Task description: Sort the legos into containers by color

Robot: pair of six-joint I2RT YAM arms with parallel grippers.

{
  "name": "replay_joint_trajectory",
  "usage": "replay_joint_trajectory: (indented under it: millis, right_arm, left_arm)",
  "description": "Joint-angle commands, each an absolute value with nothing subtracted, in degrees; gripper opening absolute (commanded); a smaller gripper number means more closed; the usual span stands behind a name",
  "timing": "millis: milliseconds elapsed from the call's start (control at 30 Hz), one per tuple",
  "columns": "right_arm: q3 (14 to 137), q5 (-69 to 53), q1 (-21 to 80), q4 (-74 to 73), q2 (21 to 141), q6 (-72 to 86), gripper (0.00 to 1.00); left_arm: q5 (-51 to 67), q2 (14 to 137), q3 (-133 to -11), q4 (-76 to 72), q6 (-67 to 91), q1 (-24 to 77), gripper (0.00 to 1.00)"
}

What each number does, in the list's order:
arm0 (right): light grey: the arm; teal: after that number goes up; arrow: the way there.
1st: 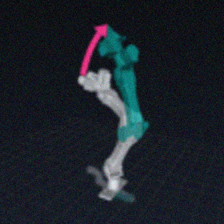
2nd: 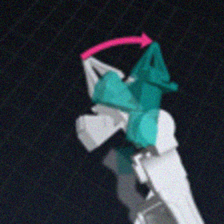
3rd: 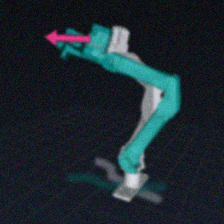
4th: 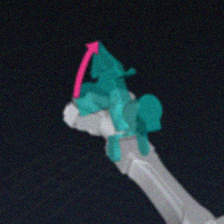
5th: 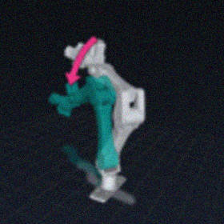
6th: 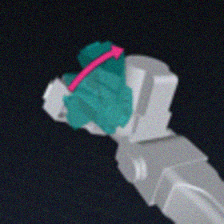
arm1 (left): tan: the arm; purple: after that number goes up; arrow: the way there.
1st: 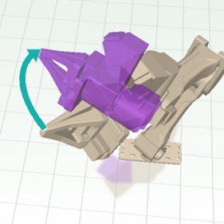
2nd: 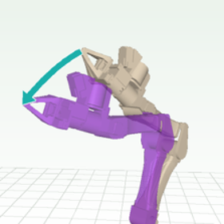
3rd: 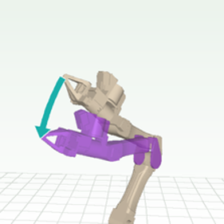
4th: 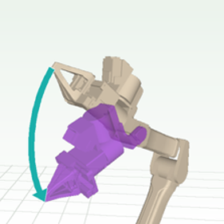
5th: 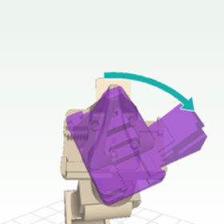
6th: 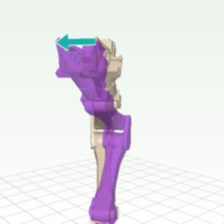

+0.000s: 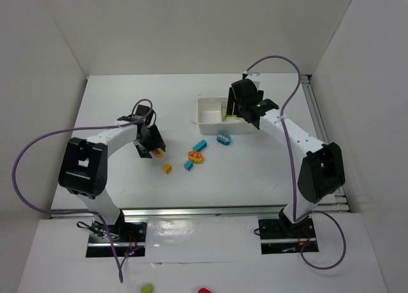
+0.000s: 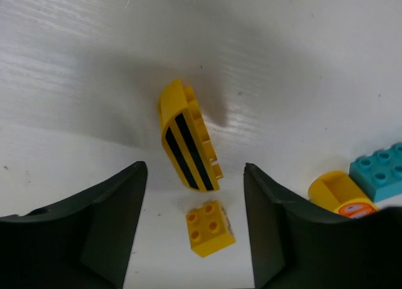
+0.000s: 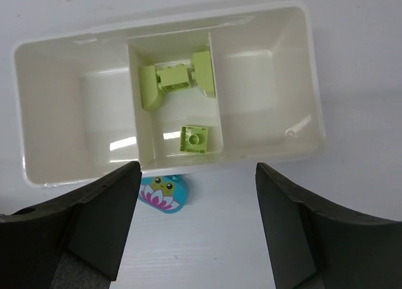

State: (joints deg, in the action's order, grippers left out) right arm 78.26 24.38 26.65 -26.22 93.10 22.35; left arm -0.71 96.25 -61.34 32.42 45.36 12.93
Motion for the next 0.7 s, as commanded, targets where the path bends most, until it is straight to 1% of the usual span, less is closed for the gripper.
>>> replay_joint_trajectory:
  millis: [0,33,67,167,200,267,333,433,500,600,667]
  right_arm:
    - [77.44,27.16,25.76,-28.38,88.25,20.21,0.81]
    - [77.43,27.16,25.75,-28.39,88.24,19.69,0.81]
    - [77.43,27.16,25.14,-28.39,87.55,19.69,0.81]
    - [76.73,26.63,24.52,-28.39,86.92,19.69,0.81]
    - [76.03,26.63,24.52,-28.39,86.4,19.69,0.81]
    - [75.5,26.11,24.52,-28.39,86.4,19.69,0.81]
    - [75.5,26.1,24.52,-28.39,85.78,20.21,0.81]
    - [75.5,26.1,24.0,-28.39,85.17,20.74,0.81]
    - [74.89,26.1,23.99,-28.39,84.47,21.79,0.81]
    - [73.83,25.58,22.94,-28.39,83.41,23.11,0.81]
    - [73.22,25.58,22.94,-28.91,82.8,23.64,0.81]
  left_arm:
    - [-0.97,98.96,-61.44,29.71,48.34,13.1,0.69]
    - [-0.97,99.49,-61.44,29.71,48.34,13.1,0.65]
    - [-0.97,100.1,-61.44,29.18,48.86,13.1,0.54]
    - [-0.97,100.11,-61.44,29.18,48.87,13.1,0.33]
    - [-1.58,100.11,-61.44,29.18,48.17,13.1,0.21]
    - [-3.06,99.5,-62.75,30.66,46.24,13.79,0.13]
    - [-3.77,98.71,-65.37,32.07,44.13,14.41,0.07]
    - [-2.56,96.69,-70.81,34.36,38.34,16.78,0.07]
    - [2.62,95.37,-74.16,34.37,33.24,19.06,0.07]
    - [7.98,96.84,-85.82,34.37,29.37,22.92,0.07]
    - [8.79,99.3,-91.2,35.32,28.66,24.69,0.07]
